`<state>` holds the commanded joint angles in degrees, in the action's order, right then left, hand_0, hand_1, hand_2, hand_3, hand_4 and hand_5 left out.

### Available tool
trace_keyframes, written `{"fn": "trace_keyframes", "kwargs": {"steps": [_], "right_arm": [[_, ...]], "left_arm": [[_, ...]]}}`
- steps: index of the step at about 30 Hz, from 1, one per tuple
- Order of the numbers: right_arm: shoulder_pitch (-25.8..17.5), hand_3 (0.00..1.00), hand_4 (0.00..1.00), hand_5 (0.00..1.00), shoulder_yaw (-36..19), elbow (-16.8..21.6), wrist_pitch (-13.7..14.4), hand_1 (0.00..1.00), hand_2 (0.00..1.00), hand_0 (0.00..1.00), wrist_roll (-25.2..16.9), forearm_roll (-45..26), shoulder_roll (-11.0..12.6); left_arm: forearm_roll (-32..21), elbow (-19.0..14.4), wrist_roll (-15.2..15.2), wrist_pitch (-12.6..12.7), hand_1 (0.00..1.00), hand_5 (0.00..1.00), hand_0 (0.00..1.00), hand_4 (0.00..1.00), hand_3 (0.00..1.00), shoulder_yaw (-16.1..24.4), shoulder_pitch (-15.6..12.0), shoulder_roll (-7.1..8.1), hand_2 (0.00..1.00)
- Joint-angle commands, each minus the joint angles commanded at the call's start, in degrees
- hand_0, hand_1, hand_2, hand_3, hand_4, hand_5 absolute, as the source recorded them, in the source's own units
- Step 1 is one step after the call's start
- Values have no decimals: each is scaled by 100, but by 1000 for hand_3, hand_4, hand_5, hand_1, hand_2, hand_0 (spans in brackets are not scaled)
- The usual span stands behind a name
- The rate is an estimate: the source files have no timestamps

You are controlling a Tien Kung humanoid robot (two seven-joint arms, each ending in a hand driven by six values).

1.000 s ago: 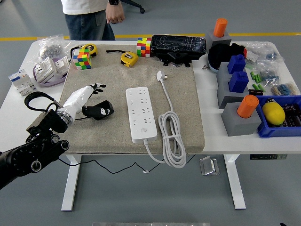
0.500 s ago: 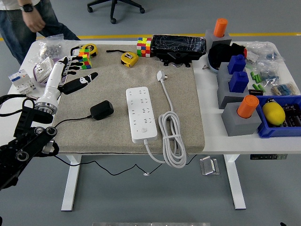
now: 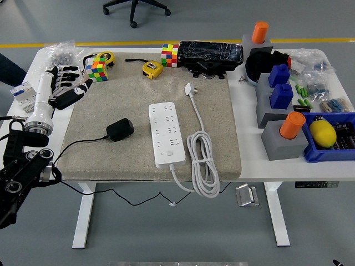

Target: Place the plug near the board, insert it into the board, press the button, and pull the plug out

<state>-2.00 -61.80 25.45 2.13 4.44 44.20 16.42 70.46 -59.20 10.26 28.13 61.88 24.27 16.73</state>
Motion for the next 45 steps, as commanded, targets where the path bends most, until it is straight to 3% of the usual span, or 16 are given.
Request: {"fn": "trace_keyframes", "kwargs": {"steps": [13, 45], "right_arm": [[109, 564, 980, 586, 113, -29, 0, 663, 632, 606, 2, -29, 39], [88, 565, 979, 586, 119, -43, 5, 664, 634, 606, 8, -32, 59]], "left_arm": [[79, -134, 10, -35, 605, 293, 577, 846, 620, 488, -116, 59, 589], [222, -339, -96, -200, 605, 299, 581, 837, 620, 820, -328, 86, 589]]}}
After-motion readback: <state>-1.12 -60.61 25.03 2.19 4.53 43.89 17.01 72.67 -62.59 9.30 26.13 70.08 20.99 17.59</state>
